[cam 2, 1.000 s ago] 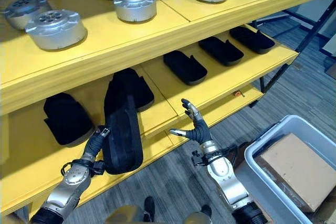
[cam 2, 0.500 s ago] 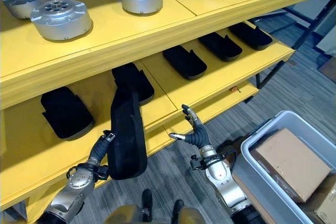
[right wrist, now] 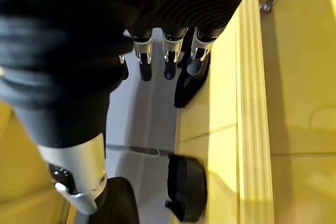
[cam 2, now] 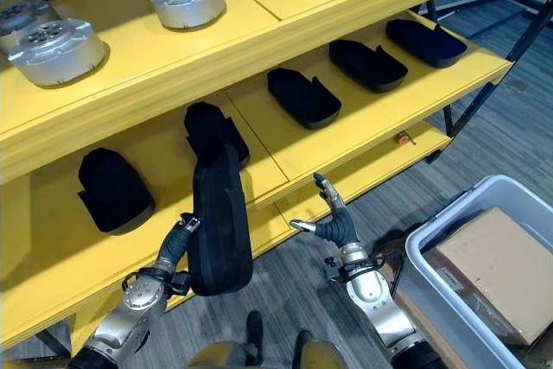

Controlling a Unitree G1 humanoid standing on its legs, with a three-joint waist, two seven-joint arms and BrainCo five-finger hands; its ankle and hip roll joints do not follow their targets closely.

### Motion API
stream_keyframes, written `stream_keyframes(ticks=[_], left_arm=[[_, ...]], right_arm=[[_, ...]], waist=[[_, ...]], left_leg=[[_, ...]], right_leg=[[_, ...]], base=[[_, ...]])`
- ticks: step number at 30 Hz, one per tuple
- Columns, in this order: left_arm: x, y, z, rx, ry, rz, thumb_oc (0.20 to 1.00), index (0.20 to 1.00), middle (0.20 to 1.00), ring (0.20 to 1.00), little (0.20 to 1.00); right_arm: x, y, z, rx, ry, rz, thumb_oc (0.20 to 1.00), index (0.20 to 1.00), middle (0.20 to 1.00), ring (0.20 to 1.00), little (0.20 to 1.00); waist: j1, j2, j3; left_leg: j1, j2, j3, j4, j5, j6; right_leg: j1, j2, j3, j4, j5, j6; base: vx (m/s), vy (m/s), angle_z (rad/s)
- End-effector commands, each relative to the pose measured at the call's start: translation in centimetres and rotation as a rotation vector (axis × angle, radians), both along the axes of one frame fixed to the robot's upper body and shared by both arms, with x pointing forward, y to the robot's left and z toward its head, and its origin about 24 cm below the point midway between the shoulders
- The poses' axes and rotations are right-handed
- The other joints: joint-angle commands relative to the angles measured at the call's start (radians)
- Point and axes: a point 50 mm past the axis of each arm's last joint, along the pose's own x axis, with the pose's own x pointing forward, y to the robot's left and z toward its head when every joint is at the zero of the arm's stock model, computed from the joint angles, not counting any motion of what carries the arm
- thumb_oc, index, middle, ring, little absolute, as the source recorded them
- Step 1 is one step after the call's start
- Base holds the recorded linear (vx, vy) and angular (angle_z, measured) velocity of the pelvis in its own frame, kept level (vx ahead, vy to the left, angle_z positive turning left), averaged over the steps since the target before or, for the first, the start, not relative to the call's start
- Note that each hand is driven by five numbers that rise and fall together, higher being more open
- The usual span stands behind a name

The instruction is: Move parts from the plastic box to the shelf.

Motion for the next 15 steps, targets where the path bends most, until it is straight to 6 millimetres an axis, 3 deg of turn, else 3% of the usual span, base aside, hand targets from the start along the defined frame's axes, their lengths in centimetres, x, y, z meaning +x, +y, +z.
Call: stream_keyframes(ticks=[1, 4, 7, 8, 10, 11, 15], left_arm=[[2.1, -0.9, 3.5, -0.051, -0.192, -0.006, 0.200, 0.200, 0.200, 0.200, 0.200], [1.9, 0.0, 3.5, -0.049, -0.187, 0.055, 0.200, 0.200, 0.200, 0.200, 0.200], [1.6, 1.0, 3.3, -0.076, -0.180, 0.097, 0.200, 0.200, 0.200, 0.200, 0.200], [1.4, 1.5, 3.1, -0.100, -0.175, 0.125, 0.200, 0.200, 0.200, 0.200, 0.200], [1.4, 1.6, 3.1, -0.120, -0.176, 0.153, 0.200, 0.200, 0.200, 0.200, 0.200], [1.5, 1.7, 3.1, -0.129, -0.174, 0.170, 0.200, 0.200, 0.200, 0.200, 0.200], [1.6, 1.7, 2.8, -0.128, -0.166, 0.188, 0.200, 0.200, 0.200, 0.200, 0.200]], right_arm=[[0.6, -0.1, 3.1, 0.048, -0.179, -0.014, 1.000, 1.000, 1.000, 1.000, 1.000], [0.4, -0.9, 3.3, 0.037, -0.157, 0.013, 1.000, 1.000, 1.000, 1.000, 1.000], [0.0, -1.3, 2.9, 0.028, -0.133, 0.026, 1.000, 1.000, 1.000, 1.000, 1.000], [-0.1, -1.4, 2.7, 0.012, -0.126, 0.033, 1.000, 1.000, 1.000, 1.000, 1.000], [0.0, -1.5, 2.7, -0.001, -0.123, 0.048, 1.000, 1.000, 1.000, 1.000, 1.000], [0.0, -1.6, 2.7, -0.018, -0.122, 0.056, 1.000, 1.000, 1.000, 1.000, 1.000], [0.0, -1.8, 3.4, -0.094, -0.184, 0.054, 1.000, 1.000, 1.000, 1.000, 1.000]], waist=[[-0.043, -0.072, 0.028], [-0.062, -0.085, 0.027], [-0.069, -0.086, 0.008], [-0.068, -0.080, 0.001], [-0.064, -0.066, -0.005], [-0.067, -0.047, -0.005], [-0.067, -0.030, 0.001]], left_leg=[[0.003, 0.059, 0.236, 0.273, -0.137, 0.048], [0.006, 0.184, 0.207, 0.361, -0.065, 0.025], [0.030, 0.252, 0.145, 0.337, 0.005, 0.004], [0.036, 0.291, 0.093, 0.314, 0.067, -0.013], [0.054, 0.282, 0.042, 0.285, 0.062, -0.014], [0.058, 0.273, 0.040, 0.271, 0.063, -0.018], [0.048, 0.247, 0.032, 0.273, 0.050, -0.019]], right_leg=[[0.024, -0.020, 0.034, -0.062, 0.105, 0.087], [0.027, -0.034, 0.046, -0.015, 0.071, 0.046], [0.011, -0.043, 0.071, 0.015, 0.051, 0.036], [0.003, -0.056, 0.085, 0.029, 0.040, 0.034], [-0.021, -0.073, 0.100, 0.049, 0.032, 0.041], [-0.029, -0.082, 0.103, 0.064, 0.020, 0.039], [-0.027, -0.103, 0.108, 0.069, 0.021, 0.046]], base=[[-0.03, 0.012, 0.78], [0.01, 0.116, 0.09], [0.03, 0.236, -0.40], [0.00, 0.395, -0.28], [-0.03, 0.483, -0.07], [-0.05, 0.456, -0.10], [-0.04, 0.321, 0.03]])
